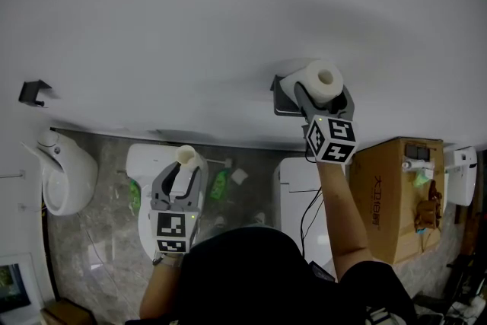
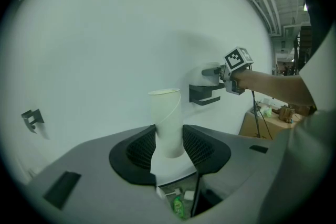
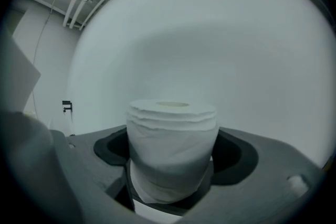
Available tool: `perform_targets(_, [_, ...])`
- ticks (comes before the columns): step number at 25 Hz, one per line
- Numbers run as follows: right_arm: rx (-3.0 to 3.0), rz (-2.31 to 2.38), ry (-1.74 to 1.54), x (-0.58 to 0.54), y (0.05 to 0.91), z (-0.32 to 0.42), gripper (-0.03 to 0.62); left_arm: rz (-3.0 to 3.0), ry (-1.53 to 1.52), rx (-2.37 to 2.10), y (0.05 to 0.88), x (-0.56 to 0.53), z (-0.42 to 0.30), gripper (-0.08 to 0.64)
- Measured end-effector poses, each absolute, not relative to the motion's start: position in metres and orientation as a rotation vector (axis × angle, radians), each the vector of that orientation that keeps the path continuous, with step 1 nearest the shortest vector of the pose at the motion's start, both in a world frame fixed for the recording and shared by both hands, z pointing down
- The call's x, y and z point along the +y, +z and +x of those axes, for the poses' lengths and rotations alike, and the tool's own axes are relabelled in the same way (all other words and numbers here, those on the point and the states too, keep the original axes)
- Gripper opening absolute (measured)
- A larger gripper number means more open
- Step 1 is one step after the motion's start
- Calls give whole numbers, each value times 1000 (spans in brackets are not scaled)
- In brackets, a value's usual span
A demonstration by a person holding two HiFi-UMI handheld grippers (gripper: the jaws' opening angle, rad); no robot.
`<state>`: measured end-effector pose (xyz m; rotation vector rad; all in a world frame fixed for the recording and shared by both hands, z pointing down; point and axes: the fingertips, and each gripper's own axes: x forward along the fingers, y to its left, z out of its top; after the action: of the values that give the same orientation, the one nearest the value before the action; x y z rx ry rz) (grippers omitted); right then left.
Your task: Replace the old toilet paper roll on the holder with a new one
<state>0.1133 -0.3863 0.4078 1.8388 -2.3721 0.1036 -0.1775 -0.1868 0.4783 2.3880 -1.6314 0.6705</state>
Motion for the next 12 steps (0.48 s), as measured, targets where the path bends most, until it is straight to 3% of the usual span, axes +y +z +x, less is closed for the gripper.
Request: perform_targets(12, [-2359, 1895, 64, -387, 407, 116, 434, 2380, 674, -1632, 482, -178, -175, 175])
